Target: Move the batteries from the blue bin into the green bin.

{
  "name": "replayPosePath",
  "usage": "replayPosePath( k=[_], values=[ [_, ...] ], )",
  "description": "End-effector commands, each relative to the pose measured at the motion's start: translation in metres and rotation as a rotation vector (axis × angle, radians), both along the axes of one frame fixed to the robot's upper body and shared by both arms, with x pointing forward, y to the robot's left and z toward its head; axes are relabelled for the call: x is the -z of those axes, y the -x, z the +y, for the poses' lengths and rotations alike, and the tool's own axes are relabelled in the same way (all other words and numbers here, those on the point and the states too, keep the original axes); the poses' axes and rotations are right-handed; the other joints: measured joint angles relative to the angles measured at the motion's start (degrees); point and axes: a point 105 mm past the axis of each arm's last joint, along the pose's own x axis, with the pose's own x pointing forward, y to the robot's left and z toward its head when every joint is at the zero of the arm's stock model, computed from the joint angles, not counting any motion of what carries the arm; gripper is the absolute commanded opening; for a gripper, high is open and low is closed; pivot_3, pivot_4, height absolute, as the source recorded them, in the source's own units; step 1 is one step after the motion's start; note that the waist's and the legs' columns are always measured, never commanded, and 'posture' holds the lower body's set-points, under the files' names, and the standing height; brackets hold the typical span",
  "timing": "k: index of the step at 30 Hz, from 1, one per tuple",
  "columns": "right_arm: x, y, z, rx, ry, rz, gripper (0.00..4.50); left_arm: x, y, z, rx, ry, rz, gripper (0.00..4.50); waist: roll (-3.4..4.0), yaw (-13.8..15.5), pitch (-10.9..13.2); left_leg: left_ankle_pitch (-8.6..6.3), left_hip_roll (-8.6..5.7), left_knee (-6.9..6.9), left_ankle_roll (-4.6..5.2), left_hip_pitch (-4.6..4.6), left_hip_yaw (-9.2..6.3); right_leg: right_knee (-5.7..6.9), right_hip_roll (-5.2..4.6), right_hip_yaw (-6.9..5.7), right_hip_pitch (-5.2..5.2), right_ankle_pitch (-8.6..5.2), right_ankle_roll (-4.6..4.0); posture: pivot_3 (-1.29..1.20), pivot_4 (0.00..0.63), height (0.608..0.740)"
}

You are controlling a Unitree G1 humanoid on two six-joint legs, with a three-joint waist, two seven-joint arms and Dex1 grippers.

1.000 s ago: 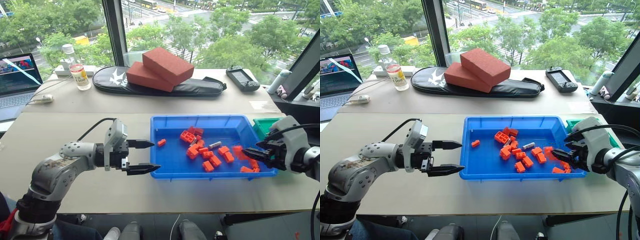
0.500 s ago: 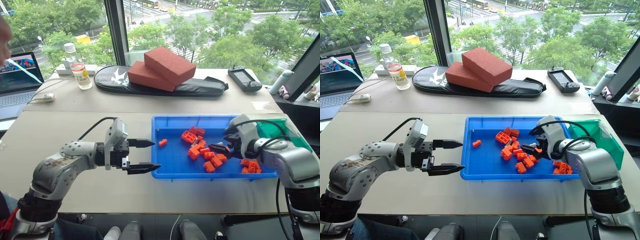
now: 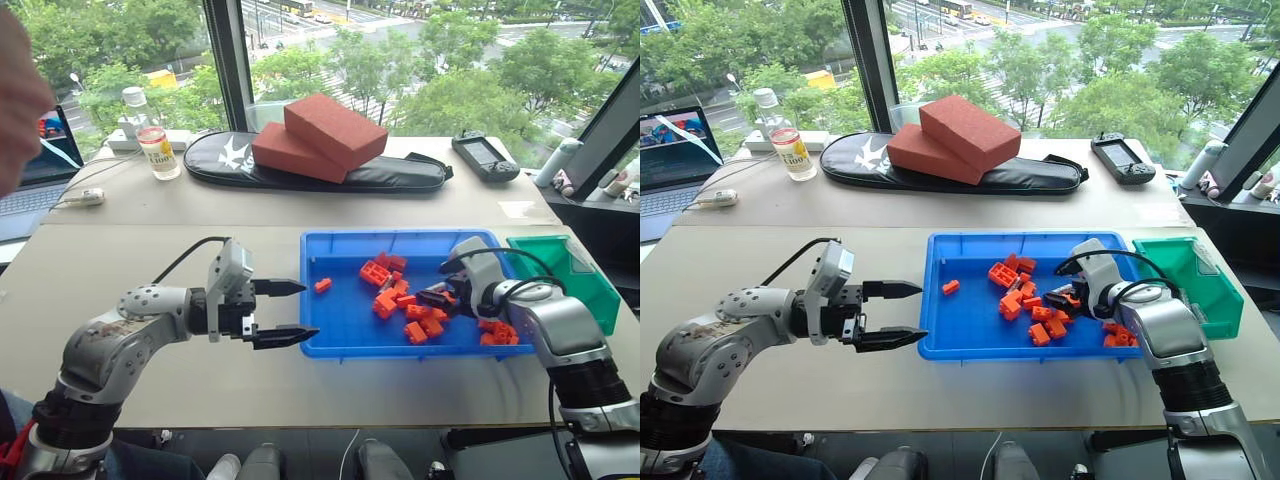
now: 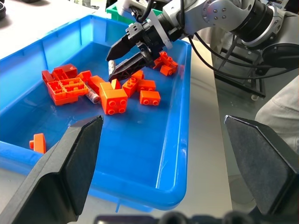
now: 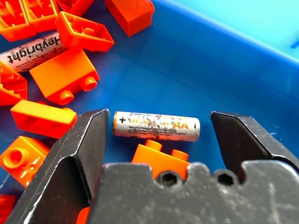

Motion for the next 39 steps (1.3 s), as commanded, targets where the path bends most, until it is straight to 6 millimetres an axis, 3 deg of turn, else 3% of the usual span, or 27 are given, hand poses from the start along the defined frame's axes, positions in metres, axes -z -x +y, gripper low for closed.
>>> replayPosePath(
  k=[1,6,10,13,16,21,27,29,32,36,38,39],
  values=[
    [-0.010,-0.001,-0.002,0.003,-0.014,-0.024,2.51,-0.010,0.002,-0.001,0.017,0.000,-0.055,4.50,0.00,0.04,0.00,0.00,0.00,0.00,0.00,0.00,0.00,0.00,0.00,0.00,0.00,0.00,0.00,0.00,0.150,0.740],
    [-0.023,-0.001,-0.005,0.019,-0.007,-0.065,2.51,-0.010,0.001,-0.001,0.019,0.001,-0.058,4.50,0.00,0.04,0.00,0.00,0.00,0.00,0.00,0.00,0.00,0.00,-0.01,0.00,0.00,0.00,0.00,0.00,0.150,0.740],
    [-0.078,0.000,-0.017,0.052,-0.040,-0.247,2.51,-0.010,0.002,-0.001,0.017,0.000,-0.058,4.50,0.01,0.06,0.00,0.00,-0.02,0.00,0.00,-0.02,0.00,0.01,-0.02,0.00,-0.03,0.00,0.00,0.00,0.150,0.740],
    [-0.110,0.004,-0.053,0.202,-0.002,-0.367,2.51,-0.009,0.001,0.000,0.015,0.001,-0.057,4.50,0.01,0.14,0.01,0.00,-0.02,0.00,0.00,-0.02,0.00,0.01,-0.03,0.00,-0.03,0.00,0.00,0.00,0.150,0.740],
    [-0.116,0.016,-0.087,0.336,0.067,-0.394,2.51,-0.008,0.001,0.000,0.012,0.001,-0.056,4.50,0.00,0.53,0.00,0.00,-0.02,0.00,0.00,-0.02,-0.04,0.00,-0.03,-0.04,0.00,0.00,0.00,0.00,0.150,0.740],
    [-0.117,0.027,-0.120,0.496,0.050,-0.410,2.51,-0.007,0.001,-0.002,0.024,0.006,-0.055,4.50,0.01,0.13,0.00,0.00,-0.01,0.00,0.00,-0.02,0.03,-0.01,-0.02,0.02,-0.01,0.00,0.00,0.00,0.150,0.740],
    [-0.111,0.034,-0.138,0.598,0.056,-0.392,2.51,-0.008,0.000,-0.002,0.030,0.008,-0.057,4.50,0.02,0.04,0.00,0.00,-0.01,0.00,0.00,0.01,0.03,0.01,-0.01,0.03,0.01,0.00,0.00,0.00,0.150,0.740],
    [-0.112,0.035,-0.145,0.635,0.061,-0.402,3.51,-0.008,0.000,-0.002,0.031,0.007,-0.058,4.50,0.02,0.09,0.00,0.00,-0.02,0.00,0.00,0.01,0.03,0.01,-0.01,0.02,0.02,0.00,0.00,0.00,0.150,0.740],
    [-0.112,0.035,-0.145,0.625,0.071,-0.397,4.37,-0.008,0.000,-0.003,0.033,0.007,-0.059,4.50,0.02,0.10,0.00,0.00,-0.03,0.00,0.00,0.00,0.04,0.01,-0.02,0.02,0.02,0.00,0.00,0.00,0.150,0.740],
    [-0.126,0.032,-0.140,0.599,0.048,-0.466,4.45,-0.008,-0.001,-0.003,0.032,0.010,-0.060,4.50,0.02,0.05,0.00,0.00,-0.02,0.00,0.00,0.01,0.03,0.01,-0.01,0.02,0.01,0.00,0.00,0.00,0.150,0.740],
    [-0.143,0.027,-0.124,0.532,0.027,-0.536,4.45,-0.009,-0.001,-0.003,0.032,0.011,-0.061,4.50,0.02,0.03,0.00,0.00,-0.02,0.00,0.00,0.01,0.04,0.00,-0.02,0.03,0.01,0.00,0.00,0.00,0.150,0.740],
    [-0.149,0.023,-0.107,0.451,0.011,-0.559,4.45,-0.009,-0.001,-0.003,0.031,0.011,-0.061,4.50,0.02,-0.03,0.00,0.00,-0.02,0.00,0.00,0.00,0.04,0.00,-0.02,0.03,0.01,0.00,0.00,0.00,0.150,0.740]
  ],
)
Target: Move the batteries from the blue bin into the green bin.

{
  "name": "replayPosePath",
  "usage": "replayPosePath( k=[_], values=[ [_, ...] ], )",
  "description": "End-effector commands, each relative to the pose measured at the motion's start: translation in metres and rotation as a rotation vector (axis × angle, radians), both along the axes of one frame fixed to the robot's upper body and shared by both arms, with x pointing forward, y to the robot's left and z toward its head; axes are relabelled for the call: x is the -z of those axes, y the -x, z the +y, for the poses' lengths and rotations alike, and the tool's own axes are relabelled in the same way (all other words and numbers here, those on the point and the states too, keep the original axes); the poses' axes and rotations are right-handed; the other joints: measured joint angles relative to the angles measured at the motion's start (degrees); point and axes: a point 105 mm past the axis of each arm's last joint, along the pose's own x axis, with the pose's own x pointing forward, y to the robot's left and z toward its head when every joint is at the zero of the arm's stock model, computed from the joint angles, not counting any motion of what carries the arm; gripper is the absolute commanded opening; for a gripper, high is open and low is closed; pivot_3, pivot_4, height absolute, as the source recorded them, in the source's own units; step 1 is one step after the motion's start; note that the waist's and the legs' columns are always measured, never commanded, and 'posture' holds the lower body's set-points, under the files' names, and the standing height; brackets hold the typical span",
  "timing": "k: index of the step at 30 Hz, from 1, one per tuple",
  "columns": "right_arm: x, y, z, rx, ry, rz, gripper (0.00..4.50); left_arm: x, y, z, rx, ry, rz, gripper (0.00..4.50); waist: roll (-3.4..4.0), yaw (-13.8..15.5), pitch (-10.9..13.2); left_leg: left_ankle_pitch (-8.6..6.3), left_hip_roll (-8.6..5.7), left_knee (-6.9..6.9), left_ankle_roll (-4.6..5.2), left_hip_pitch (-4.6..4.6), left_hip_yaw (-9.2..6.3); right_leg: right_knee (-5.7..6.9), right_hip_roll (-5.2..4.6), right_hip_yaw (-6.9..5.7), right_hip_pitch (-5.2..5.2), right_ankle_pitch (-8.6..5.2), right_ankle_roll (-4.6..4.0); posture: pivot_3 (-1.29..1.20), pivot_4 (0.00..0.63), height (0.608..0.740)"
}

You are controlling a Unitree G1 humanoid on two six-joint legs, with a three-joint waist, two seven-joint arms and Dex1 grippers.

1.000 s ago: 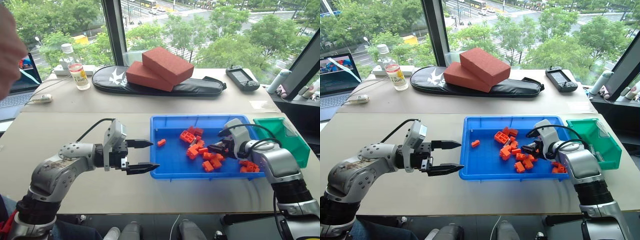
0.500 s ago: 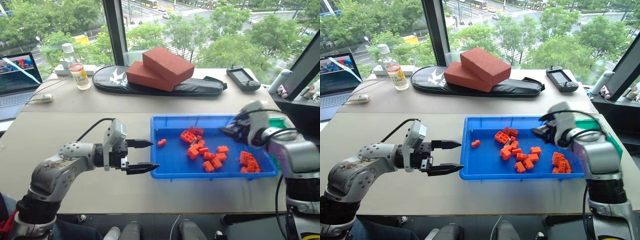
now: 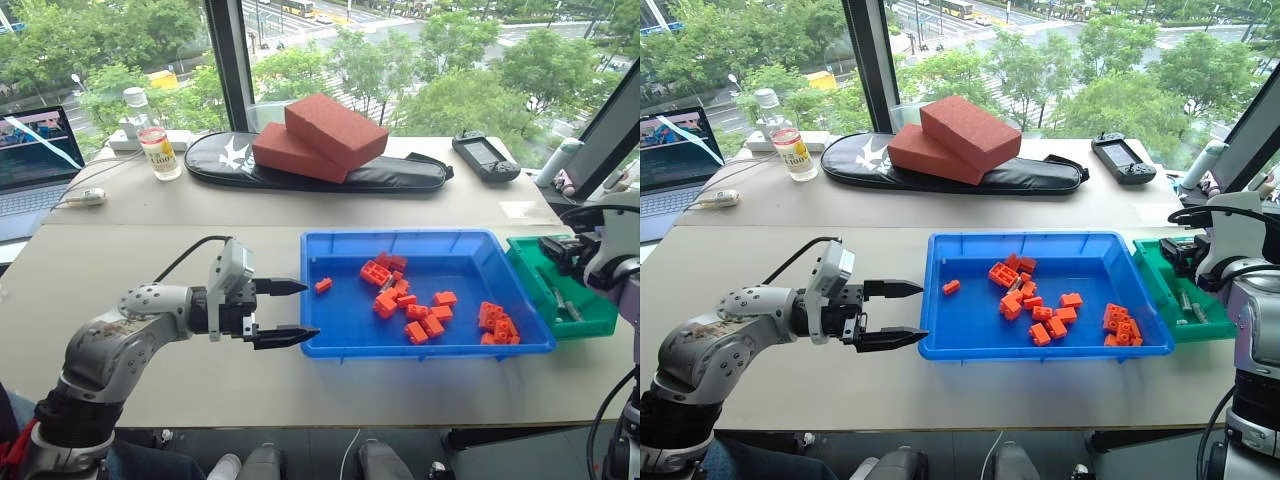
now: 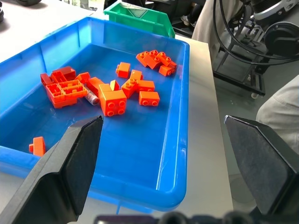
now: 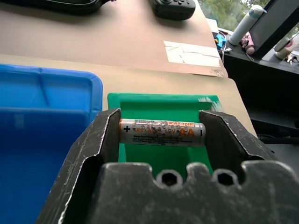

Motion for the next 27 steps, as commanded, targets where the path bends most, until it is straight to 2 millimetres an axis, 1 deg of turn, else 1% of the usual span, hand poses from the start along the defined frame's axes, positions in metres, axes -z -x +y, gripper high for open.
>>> replayPosePath(
  k=[1,3,5,6,7,8,9,10,12,14,16,21,27],
  values=[
    [-0.048,-0.006,0.051,-0.239,0.043,-0.186,4.45,-0.010,0.001,-0.003,0.018,0.010,-0.053,4.50,0.01,-0.14,0.00,0.00,0.00,0.00,0.00,0.00,0.01,0.00,0.00,0.01,-0.01,0.00,0.00,0.00,0.150,0.740],
    [-0.044,-0.007,0.103,-0.481,0.037,-0.168,4.45,-0.010,0.000,-0.003,0.016,0.008,-0.053,4.50,0.02,-0.25,0.00,0.00,0.05,0.00,0.00,0.01,0.00,0.01,0.05,0.01,-0.01,0.00,0.00,0.00,0.150,0.740],
    [-0.030,0.003,0.158,-0.734,0.040,-0.118,4.45,-0.009,0.000,-0.003,0.018,0.005,-0.053,4.50,0.02,-0.34,-0.01,0.00,0.12,0.00,0.00,0.02,-0.01,0.00,0.11,0.00,0.00,0.00,0.00,0.00,0.150,0.740],
    [-0.024,0.010,0.179,-0.835,0.038,-0.102,4.45,-0.009,0.000,-0.003,0.019,0.004,-0.054,4.50,0.02,-0.32,-0.01,0.00,0.13,0.00,0.00,0.02,-0.03,0.00,0.11,0.00,0.01,0.00,0.00,0.00,0.150,0.740],
    [-0.019,0.016,0.198,-0.927,0.009,-0.088,4.45,-0.010,0.000,-0.003,0.020,0.004,-0.055,4.50,0.01,-0.24,0.00,0.00,0.12,0.00,0.00,0.02,-0.04,0.00,0.11,-0.01,0.02,0.00,0.00,0.00,0.150,0.740],
    [-0.017,0.020,0.208,-0.979,-0.012,-0.082,4.45,-0.010,0.000,-0.004,0.021,0.005,-0.055,4.50,0.01,-0.14,0.00,0.00,0.12,0.00,0.00,0.01,-0.04,0.00,0.09,-0.02,0.01,0.00,0.00,0.00,0.150,0.740],
    [-0.013,0.020,0.218,-1.018,-0.034,-0.070,4.45,-0.011,0.000,-0.004,0.022,0.007,-0.057,4.50,0.01,0.07,0.00,0.00,0.10,0.00,0.00,-0.01,-0.06,0.00,0.08,-0.03,0.01,0.00,0.00,0.00,0.150,0.740],
    [-0.007,0.015,0.226,-1.032,-0.045,-0.041,4.45,-0.012,0.000,-0.005,0.022,0.010,-0.058,4.50,0.01,0.24,0.00,0.00,0.03,0.01,0.00,-0.04,-0.06,0.00,0.01,-0.03,0.00,0.00,0.00,0.00,0.150,0.740],
    [0.009,-0.001,0.234,-1.019,-0.034,0.041,4.45,-0.012,-0.001,-0.006,0.023,0.012,-0.059,4.50,0.01,0.43,0.00,0.00,-0.05,0.07,0.00,-0.04,-0.08,-0.01,-0.05,-0.05,0.03,0.02,0.04,0.00,0.150,0.740],
    [0.020,-0.018,0.230,-0.960,-0.013,0.094,4.45,-0.011,-0.001,-0.007,0.024,0.011,-0.058,4.50,0.01,0.34,0.00,0.00,-0.05,0.10,0.00,-0.04,-0.07,-0.02,-0.05,-0.05,0.03,0.03,0.06,0.00,0.150,0.740],
    [0.031,-0.030,0.225,-0.912,0.031,0.145,4.45,-0.011,0.000,-0.006,0.024,0.010,-0.058,4.50,0.01,0.34,0.00,0.00,-0.03,0.10,0.00,-0.04,-0.08,0.00,-0.03,-0.07,0.00,0.03,0.05,0.00,0.150,0.740],
    [0.050,-0.044,0.228,-0.908,0.040,0.220,4.45,-0.011,0.002,-0.006,0.024,0.011,-0.058,4.50,0.01,0.14,0.00,0.00,-0.02,0.08,0.00,-0.08,-0.09,0.01,-0.02,-0.07,-0.07,0.03,0.04,0.00,0.150,0.740],
    [0.061,-0.046,0.230,-0.930,0.049,0.264,4.45,-0.011,0.003,-0.005,0.014,0.009,-0.057,4.50,0.01,0.03,0.00,0.00,-0.02,0.08,0.00,-0.07,-0.10,0.02,-0.02,-0.07,-0.06,0.04,0.04,0.00,0.150,0.740]
  ],
)
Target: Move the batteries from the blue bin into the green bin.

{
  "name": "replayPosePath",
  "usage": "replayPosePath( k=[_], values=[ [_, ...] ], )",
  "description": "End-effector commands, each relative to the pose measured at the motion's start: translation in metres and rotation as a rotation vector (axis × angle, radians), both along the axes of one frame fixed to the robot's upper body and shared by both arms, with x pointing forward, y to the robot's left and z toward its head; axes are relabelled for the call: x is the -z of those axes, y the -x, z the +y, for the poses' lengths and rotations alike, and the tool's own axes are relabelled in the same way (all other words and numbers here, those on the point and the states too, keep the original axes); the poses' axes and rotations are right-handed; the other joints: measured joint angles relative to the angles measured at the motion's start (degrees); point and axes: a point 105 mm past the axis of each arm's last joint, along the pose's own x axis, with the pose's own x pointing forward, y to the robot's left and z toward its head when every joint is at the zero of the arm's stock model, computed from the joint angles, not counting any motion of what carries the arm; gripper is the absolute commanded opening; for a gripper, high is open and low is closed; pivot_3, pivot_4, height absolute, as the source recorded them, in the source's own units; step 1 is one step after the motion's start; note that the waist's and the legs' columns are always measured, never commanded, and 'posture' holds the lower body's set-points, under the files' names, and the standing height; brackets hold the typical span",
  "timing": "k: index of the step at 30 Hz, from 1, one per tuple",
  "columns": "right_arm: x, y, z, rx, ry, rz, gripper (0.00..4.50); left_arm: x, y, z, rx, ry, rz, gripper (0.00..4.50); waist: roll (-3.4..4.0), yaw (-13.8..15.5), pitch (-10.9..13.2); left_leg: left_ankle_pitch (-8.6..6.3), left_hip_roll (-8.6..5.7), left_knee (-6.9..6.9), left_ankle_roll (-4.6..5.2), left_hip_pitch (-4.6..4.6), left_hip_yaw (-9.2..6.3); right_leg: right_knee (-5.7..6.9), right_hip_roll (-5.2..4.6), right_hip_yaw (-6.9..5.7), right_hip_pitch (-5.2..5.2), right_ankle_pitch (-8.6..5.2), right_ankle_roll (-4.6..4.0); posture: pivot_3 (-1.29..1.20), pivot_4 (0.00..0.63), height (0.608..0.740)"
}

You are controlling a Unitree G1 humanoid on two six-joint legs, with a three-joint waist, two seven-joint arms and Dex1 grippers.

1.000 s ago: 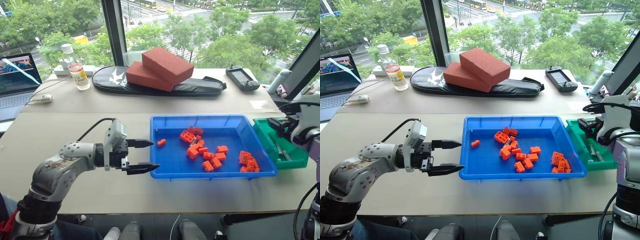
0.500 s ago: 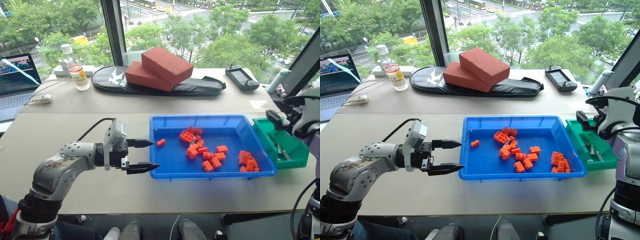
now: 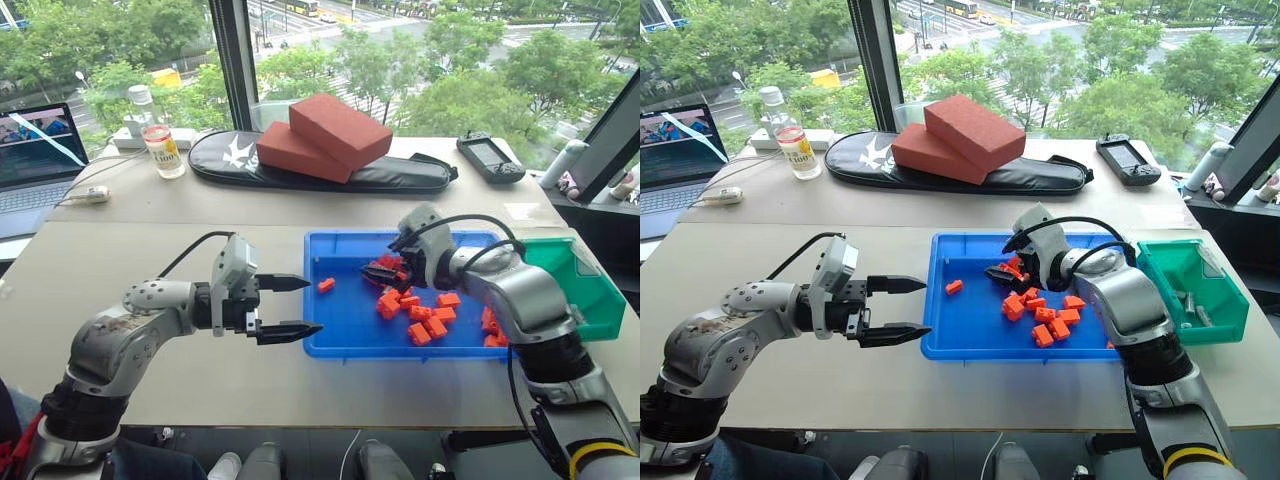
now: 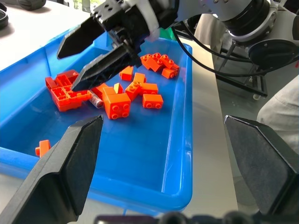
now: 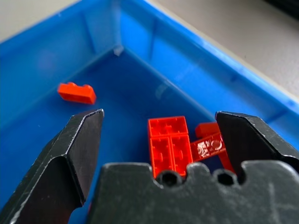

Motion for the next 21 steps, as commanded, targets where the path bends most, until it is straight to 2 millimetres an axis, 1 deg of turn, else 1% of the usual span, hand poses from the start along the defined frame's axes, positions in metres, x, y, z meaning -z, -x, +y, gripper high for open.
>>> replayPosePath(
  k=[1,3,4,8,11,13,14,15,18,21],
  values=[
    [-0.009,-0.001,0.005,-0.039,0.001,-0.035,4.45,-0.007,0.005,-0.001,0.012,0.008,-0.037,4.50,0.00,0.00,0.00,0.00,0.00,0.00,0.00,0.00,0.00,0.00,0.00,0.00,0.00,0.00,0.00,0.00,0.150,0.740],
    [-0.005,-0.002,0.004,-0.030,0.005,-0.014,4.45,-0.007,0.006,0.000,0.012,0.005,-0.037,4.50,0.00,0.00,0.00,0.00,0.00,0.00,0.00,0.00,0.00,0.00,0.00,0.00,0.00,0.00,0.00,0.00,0.150,0.740],
    [-0.003,-0.003,0.003,-0.025,0.006,-0.006,4.21,-0.006,0.006,0.000,0.011,0.005,-0.037,4.50,0.00,0.00,0.00,0.00,0.00,0.00,0.00,0.00,0.00,0.00,0.00,0.00,0.00,0.00,0.00,0.00,0.150,0.740],
    [-0.002,-0.004,0.003,-0.028,0.007,0.001,3.09,-0.007,0.006,0.001,0.006,0.005,-0.040,4.50,0.00,-0.01,0.00,0.00,0.00,0.00,0.00,0.00,0.00,0.01,0.00,0.00,0.00,0.00,0.00,0.00,0.150,0.740],
    [-0.002,-0.005,0.003,-0.028,0.002,-0.004,1.96,-0.007,0.007,0.001,0.007,0.000,-0.040,4.50,0.00,-0.01,0.00,0.00,0.00,0.00,0.00,0.00,0.00,0.02,0.00,0.00,0.00,0.00,0.00,0.00,0.150,0.740],
    [-0.005,-0.005,0.004,-0.035,-0.003,-0.011,1.42,-0.007,0.007,0.002,0.008,0.000,-0.041,4.50,0.00,-0.01,0.00,0.00,0.00,0.00,0.00,0.00,0.00,0.01,0.00,0.00,0.00,0.00,0.00,0.00,0.150,0.740],
    [-0.005,-0.004,0.005,-0.038,-0.004,-0.014,1.42,-0.007,0.007,0.002,0.008,0.000,-0.042,4.50,0.00,-0.01,0.00,0.00,0.00,0.00,0.00,0.00,0.00,0.01,0.00,0.00,0.00,0.00,0.00,0.00,0.150,0.740],
    [-0.012,-0.003,0.008,-0.055,-0.020,-0.039,1.42,-0.007,0.007,0.002,0.007,0.001,-0.043,4.50,0.00,0.00,0.00,0.00,0.00,0.00,0.00,0.00,0.00,0.01,0.00,0.00,0.00,0.00,0.00,0.00,0.150,0.740],
    [-0.042,0.008,0.029,-0.164,-0.133,-0.125,1.42,-0.008,0.006,0.002,0.007,0.001,-0.045,4.50,0.00,-0.11,0.00,0.00,0.00,0.00,0.00,0.00,0.00,0.02,0.00,0.00,-0.02,0.00,0.00,0.00,0.150,0.740],
    [-0.054,0.015,0.041,-0.222,-0.170,-0.149,1.42,-0.008,0.006,0.002,0.007,0.000,-0.046,4.50,0.00,-0.15,0.00,0.00,0.02,-0.01,0.00,0.00,-0.02,0.04,0.02,0.00,-0.03,0.00,0.00,0.00,0.150,0.740]
  ],
)
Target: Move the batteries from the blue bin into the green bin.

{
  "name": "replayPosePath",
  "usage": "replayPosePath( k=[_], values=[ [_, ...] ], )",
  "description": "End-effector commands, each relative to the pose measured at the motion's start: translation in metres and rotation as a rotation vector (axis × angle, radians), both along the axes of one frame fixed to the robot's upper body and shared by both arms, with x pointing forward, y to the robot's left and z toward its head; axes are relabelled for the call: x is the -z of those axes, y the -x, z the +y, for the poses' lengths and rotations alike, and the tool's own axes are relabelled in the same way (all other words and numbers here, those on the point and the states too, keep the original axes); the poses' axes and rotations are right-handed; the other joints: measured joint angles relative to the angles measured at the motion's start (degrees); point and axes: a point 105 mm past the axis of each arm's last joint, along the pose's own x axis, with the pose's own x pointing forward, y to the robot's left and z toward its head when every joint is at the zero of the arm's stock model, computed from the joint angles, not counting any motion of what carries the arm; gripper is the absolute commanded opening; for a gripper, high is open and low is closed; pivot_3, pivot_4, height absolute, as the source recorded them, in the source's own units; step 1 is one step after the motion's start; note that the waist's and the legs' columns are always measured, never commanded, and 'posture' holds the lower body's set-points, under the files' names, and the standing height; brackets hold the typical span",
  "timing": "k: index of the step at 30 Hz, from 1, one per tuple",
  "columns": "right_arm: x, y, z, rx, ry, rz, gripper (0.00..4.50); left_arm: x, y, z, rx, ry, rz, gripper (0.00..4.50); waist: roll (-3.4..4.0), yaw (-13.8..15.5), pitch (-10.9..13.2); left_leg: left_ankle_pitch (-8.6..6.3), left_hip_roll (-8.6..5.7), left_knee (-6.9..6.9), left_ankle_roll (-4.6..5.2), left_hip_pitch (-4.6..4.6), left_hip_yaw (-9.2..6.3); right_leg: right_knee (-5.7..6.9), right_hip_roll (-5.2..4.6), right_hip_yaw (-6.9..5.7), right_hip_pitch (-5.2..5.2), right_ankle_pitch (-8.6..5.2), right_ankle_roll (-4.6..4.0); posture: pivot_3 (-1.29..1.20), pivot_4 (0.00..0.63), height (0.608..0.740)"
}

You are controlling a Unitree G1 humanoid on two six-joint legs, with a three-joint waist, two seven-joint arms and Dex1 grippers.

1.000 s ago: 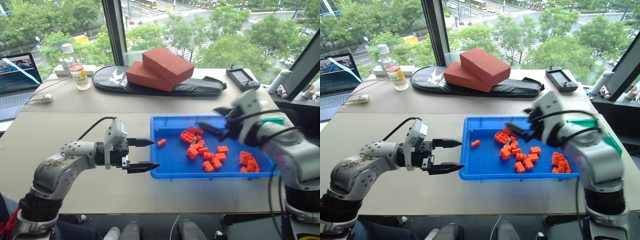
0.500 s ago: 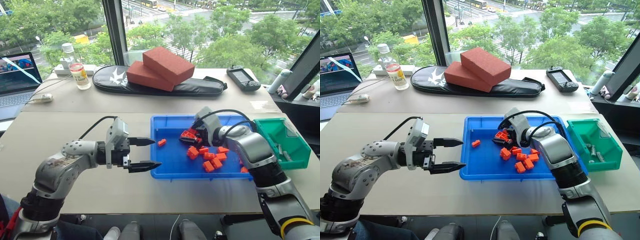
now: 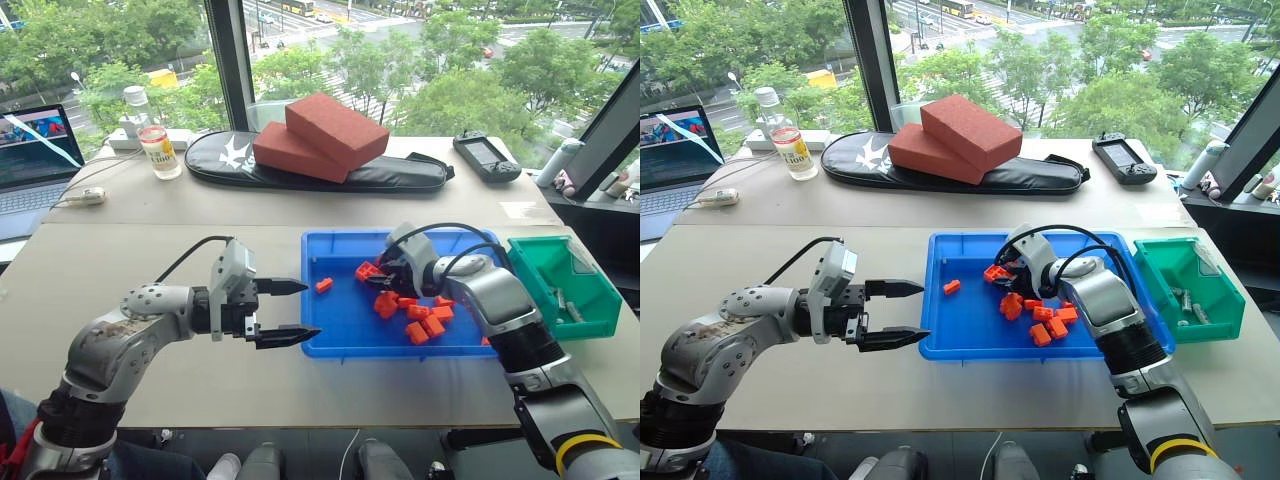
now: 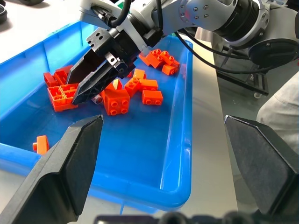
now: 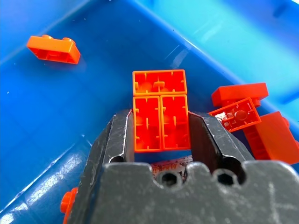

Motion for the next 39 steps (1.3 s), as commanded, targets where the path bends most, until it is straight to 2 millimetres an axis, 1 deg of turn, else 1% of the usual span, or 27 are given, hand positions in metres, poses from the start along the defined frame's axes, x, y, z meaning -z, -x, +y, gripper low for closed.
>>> replayPosePath(
  k=[1,2,4,5,8,10,11,13,16,17,19,21,23,25,26,29,32,36,39],
  values=[
    [-0.035,0.006,0.019,-0.082,-0.061,-0.112,1.42,-0.011,0.004,0.000,0.020,0.009,-0.050,4.50,0.00,0.04,0.00,0.00,-0.01,0.00,0.00,0.00,0.00,0.00,-0.01,0.00,0.01,0.00,0.00,0.00,0.150,0.740],
    [-0.036,0.003,0.025,-0.080,-0.060,-0.114,1.42,-0.011,0.004,0.000,0.021,0.008,-0.050,4.50,0.00,0.02,0.00,0.00,-0.02,0.00,0.00,0.00,0.00,-0.01,-0.01,0.00,0.02,0.00,0.00,0.00,0.150,0.740],
    [-0.030,0.002,0.044,-0.110,-0.051,-0.096,1.42,-0.011,0.004,-0.001,0.028,0.010,-0.046,4.50,0.00,-0.05,0.00,0.00,-0.01,0.00,0.00,0.02,0.01,0.01,-0.01,0.00,0.01,0.00,0.00,0.00,0.150,0.740],
    [-0.025,0.001,0.050,-0.111,-0.037,-0.089,1.42,-0.011,0.004,-0.001,0.031,0.010,-0.044,4.50,0.00,-0.14,0.00,0.00,0.00,0.00,0.00,0.03,0.00,0.02,0.01,0.00,0.00,0.00,-0.01,0.00,0.150,0.740],
    [-0.016,-0.013,0.049,-0.051,-0.003,-0.081,1.42,-0.011,0.005,-0.003,0.037,0.011,-0.046,4.50,0.00,-0.10,0.00,0.00,0.02,-0.01,0.00,0.04,0.01,0.04,0.02,-0.01,-0.01,0.01,-0.02,0.00,0.150,0.740],
    [-0.014,-0.015,0.047,-0.050,0.014,-0.093,2.43,-0.011,0.004,-0.003,0.036,0.010,-0.048,4.50,0.00,0.18,0.00,0.00,-0.04,-0.01,-0.01,0.02,0.02,0.04,-0.04,0.00,-0.01,0.01,-0.02,0.00,0.150,0.740],
    [-0.016,-0.012,0.045,-0.069,0.014,-0.098,2.54,-0.011,0.004,-0.003,0.035,0.012,-0.047,4.50,0.00,0.33,0.00,0.01,-0.08,-0.01,-0.01,0.03,0.01,0.04,-0.07,0.00,0.00,0.01,-0.01,0.00,0.150,0.740],
    [-0.022,-0.010,0.039,-0.073,0.012,-0.114,3.24,-0.011,0.005,-0.002,0.032,0.012,-0.046,4.50,0.00,0.44,0.00,0.00,-0.08,-0.01,-0.01,0.01,-0.02,0.01,-0.07,-0.03,0.01,0.02,-0.01,0.00,0.150,0.740],
    [-0.029,-0.011,0.020,-0.045,0.023,-0.135,4.22,-0.010,0.005,-0.001,0.029,0.011,-0.045,4.50,0.00,0.21,0.00,0.00,-0.06,-0.02,-0.01,0.00,-0.02,0.02,-0.05,-0.03,-0.04,0.01,-0.01,0.00,0.150,0.740],
    [-0.032,-0.010,0.010,-0.029,0.028,-0.137,4.44,-0.010,0.006,-0.001,0.028,0.010,-0.044,4.50,0.00,0.20,0.00,0.00,-0.05,-0.03,-0.01,0.00,-0.02,0.02,-0.04,-0.03,-0.04,0.01,-0.01,0.00,0.150,0.740],
    [-0.032,-0.008,-0.014,0.010,0.061,-0.127,4.44,-0.010,0.006,-0.001,0.025,0.011,-0.042,4.50,0.00,0.20,0.00,0.00,-0.05,-0.03,-0.01,0.00,-0.02,0.01,-0.04,-0.03,-0.04,0.01,-0.01,0.00,0.150,0.740],
    [-0.024,-0.004,-0.031,0.036,0.108,-0.096,4.44,-0.010,0.007,-0.001,0.024,0.010,-0.041,4.50,-0.01,0.33,0.00,0.00,-0.05,-0.03,0.00,0.00,-0.02,-0.01,-0.05,-0.03,-0.02,0.01,-0.01,0.00,0.150,0.740],
    [-0.014,-0.002,-0.043,0.061,0.148,-0.056,4.44,-0.010,0.007,-0.001,0.023,0.010,-0.040,4.50,-0.01,0.30,0.00,0.00,-0.05,-0.03,0.00,0.00,-0.01,-0.04,-0.05,-0.03,0.02,0.01,-0.01,0.00,0.150,0.740],
    [-0.005,-0.002,-0.051,0.083,0.176,-0.024,4.44,-0.010,0.007,-0.001,0.022,0.011,-0.038,4.50,-0.01,0.05,0.00,0.00,-0.04,-0.03,0.00,0.01,0.00,-0.05,-0.03,-0.03,0.01,0.01,-0.01,0.00,0.150,0.740],
    [-0.002,-0.002,-0.053,0.090,0.186,-0.012,4.44,-0.010,0.007,-0.001,0.023,0.011,-0.037,4.50,0.00,-0.11,0.00,0.00,-0.01,-0.03,0.00,0.02,0.02,-0.05,-0.01,-0.02,0.00,0.01,-0.01,0.00,0.150,0.740],
    [0.006,0.002,-0.048,0.058,0.183,0.027,4.44,-0.010,0.007,-0.002,0.024,0.011,-0.035,4.50,0.00,-0.21,0.00,0.00,0.05,-0.03,0.00,0.03,0.04,-0.03,0.03,0.00,-0.03,0.01,-0.02,0.00,0.150,0.740],
    [0.015,0.002,-0.045,0.043,0.208,0.050,4.44,-0.011,0.007,-0.002,0.026,0.011,-0.036,4.50,-0.01,0.01,0.00,0.00,0.02,-0.03,0.00,0.03,0.04,-0.04,0.00,0.00,0.00,0.01,-0.02,0.00,0.150,0.740],
    [0.020,-0.001,-0.046,0.033,0.237,0.063,4.44,-0.011,0.006,-0.003,0.026,0.011,-0.036,4.50,-0.01,0.14,0.00,0.00,-0.01,-0.03,0.00,0.02,0.04,-0.04,-0.03,-0.01,0.01,0.01,-0.02,0.00,0.150,0.740],
    [0.027,0.002,-0.046,-0.004,0.261,0.096,4.44,-0.011,0.006,-0.003,0.024,0.011,-0.037,4.50,-0.01,0.15,0.00,0.00,-0.02,-0.03,0.00,0.02,0.04,-0.05,-0.02,-0.01,0.02,0.01,-0.02,0.00,0.150,0.740]
  ],
)
